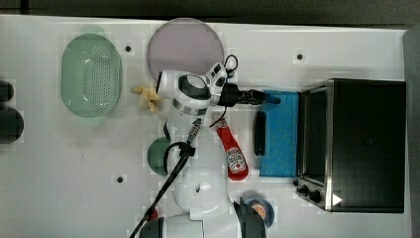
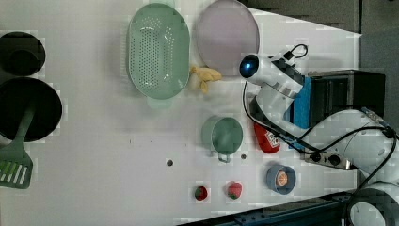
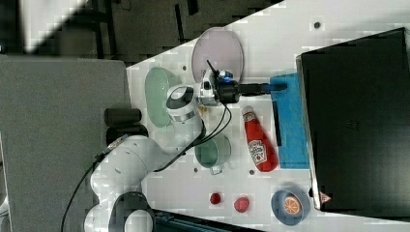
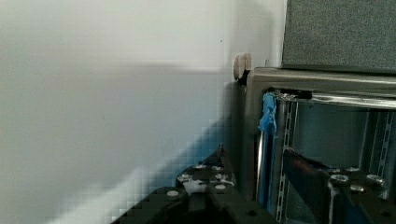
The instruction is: Flap close oven.
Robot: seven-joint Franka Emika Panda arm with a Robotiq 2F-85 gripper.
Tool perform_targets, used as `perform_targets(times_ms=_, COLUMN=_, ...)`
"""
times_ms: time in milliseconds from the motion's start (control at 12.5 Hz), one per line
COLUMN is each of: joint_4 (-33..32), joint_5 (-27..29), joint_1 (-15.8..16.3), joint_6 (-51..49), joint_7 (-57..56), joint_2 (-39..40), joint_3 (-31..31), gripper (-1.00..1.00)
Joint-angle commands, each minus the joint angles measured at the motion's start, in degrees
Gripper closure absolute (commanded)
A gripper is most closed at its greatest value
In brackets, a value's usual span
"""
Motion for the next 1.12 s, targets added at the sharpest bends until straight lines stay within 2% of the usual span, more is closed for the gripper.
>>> perform_targets(times_ms=80, joint_4=0.59, joint_5=0.87, joint_1=-1.03, joint_6=1.35, joint_7=2.25, joint_2=-1.18, joint_3=0.86, gripper=0.52)
perform_targets(times_ms=240, joint_4=-0.58, joint_5=3.40, joint_1=-2.06, joint_6=2.75, joint_7=-0.69, joint_2=-3.93, joint_3=0.79, gripper=0.52)
perform_targets(times_ms=480, joint_4=-4.17, joint_5=10.52, joint_1=-6.11, joint_6=9.77, joint_7=-11.48, joint_2=-11.19, joint_3=0.68, gripper=0.52)
perform_targets(times_ms=800, joint_4=-10.26, joint_5=20.84, joint_1=-15.09, joint_6=22.10, joint_7=-25.33, joint_2=-22.09, joint_3=0.63, gripper=0.52)
perform_targets(times_ms=1120, joint_4=-12.44, joint_5=31.94, joint_1=-23.05, joint_6=30.74, joint_7=-39.87, joint_2=-26.43, joint_3=0.68, gripper=0.52)
